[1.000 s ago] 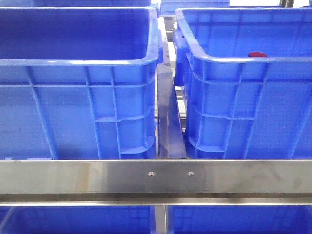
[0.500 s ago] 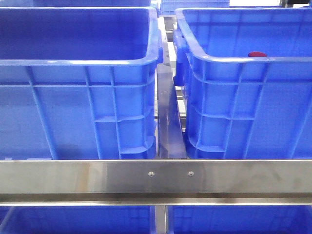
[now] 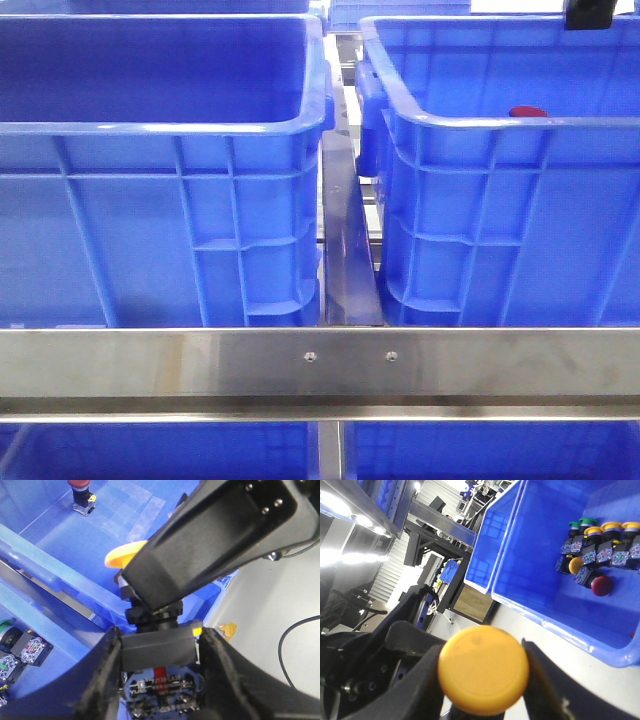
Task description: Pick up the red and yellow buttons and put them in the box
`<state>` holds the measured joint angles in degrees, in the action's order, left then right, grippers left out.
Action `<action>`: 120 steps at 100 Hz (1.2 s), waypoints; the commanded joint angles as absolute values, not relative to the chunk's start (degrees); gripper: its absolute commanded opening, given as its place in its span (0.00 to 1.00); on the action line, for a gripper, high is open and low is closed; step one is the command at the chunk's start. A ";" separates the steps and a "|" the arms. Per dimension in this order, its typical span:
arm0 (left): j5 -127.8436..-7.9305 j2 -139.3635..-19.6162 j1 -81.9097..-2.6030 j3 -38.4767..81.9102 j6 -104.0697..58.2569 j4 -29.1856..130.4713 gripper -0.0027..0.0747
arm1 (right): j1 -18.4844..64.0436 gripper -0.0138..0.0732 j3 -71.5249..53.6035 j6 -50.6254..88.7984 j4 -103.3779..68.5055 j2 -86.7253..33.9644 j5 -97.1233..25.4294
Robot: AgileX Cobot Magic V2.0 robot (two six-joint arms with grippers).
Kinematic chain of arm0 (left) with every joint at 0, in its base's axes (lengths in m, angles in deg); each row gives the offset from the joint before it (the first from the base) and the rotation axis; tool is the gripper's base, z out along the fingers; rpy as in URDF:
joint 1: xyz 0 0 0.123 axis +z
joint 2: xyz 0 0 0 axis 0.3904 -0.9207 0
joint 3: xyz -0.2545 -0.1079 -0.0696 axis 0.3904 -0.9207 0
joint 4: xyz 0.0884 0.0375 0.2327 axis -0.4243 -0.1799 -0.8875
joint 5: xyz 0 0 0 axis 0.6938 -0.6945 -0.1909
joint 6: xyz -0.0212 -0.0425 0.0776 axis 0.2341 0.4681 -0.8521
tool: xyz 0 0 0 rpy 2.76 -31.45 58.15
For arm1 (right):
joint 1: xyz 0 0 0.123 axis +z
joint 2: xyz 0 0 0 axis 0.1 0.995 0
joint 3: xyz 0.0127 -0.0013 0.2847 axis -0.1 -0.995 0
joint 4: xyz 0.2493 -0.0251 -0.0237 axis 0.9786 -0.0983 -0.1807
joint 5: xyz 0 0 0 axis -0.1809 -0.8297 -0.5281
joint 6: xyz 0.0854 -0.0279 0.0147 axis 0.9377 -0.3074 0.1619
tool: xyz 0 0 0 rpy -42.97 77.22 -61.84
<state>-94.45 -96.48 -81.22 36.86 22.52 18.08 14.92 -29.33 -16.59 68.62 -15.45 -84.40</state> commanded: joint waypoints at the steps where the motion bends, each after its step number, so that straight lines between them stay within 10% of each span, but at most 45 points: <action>1: -92.49 -94.71 -81.61 38.59 22.46 17.82 0.05 | 14.99 0.38 -27.39 -16.83 77.46 -16.56 -87.15; 35: -93.58 -94.71 -81.61 38.59 22.46 17.82 0.66 | 14.99 0.38 -27.39 -16.83 77.46 -16.56 -87.11; 120: -96.38 -87.26 -67.88 36.38 25.26 17.51 0.67 | 1.44 0.38 -27.34 -20.76 77.46 -18.55 -85.42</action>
<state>-99.29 -90.39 -71.09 35.70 23.85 17.84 2.69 -29.33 -19.87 68.58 -16.89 -80.84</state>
